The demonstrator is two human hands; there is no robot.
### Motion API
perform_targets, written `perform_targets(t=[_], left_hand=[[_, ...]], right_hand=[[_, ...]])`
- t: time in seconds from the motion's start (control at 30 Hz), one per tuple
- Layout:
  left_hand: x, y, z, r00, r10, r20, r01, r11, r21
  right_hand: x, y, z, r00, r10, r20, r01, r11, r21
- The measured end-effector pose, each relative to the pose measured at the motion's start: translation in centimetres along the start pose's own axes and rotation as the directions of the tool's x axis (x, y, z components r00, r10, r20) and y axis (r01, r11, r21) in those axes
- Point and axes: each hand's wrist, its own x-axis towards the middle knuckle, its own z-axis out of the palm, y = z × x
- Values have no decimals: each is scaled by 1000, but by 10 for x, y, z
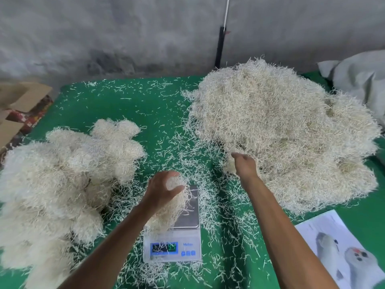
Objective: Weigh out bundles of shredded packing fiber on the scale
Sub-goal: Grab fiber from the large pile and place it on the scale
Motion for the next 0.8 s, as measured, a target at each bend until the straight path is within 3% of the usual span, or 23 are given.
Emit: perform_targets(t=[0.2,0.37,0.8], left_hand=[[-37,-7,-15,994,-109,-24,108,993,-40],[-72,-29,-24,987,-160,-13,158,981,-109],[-125,-70,-33,973,-226,53,232,946,-227]], right_hand=[[-39,30,24,997,-1,73,5,999,-52],[-63,59,56,984,83,158,-67,992,-106],[-95,84,96,984,97,152,-81,991,-104]])
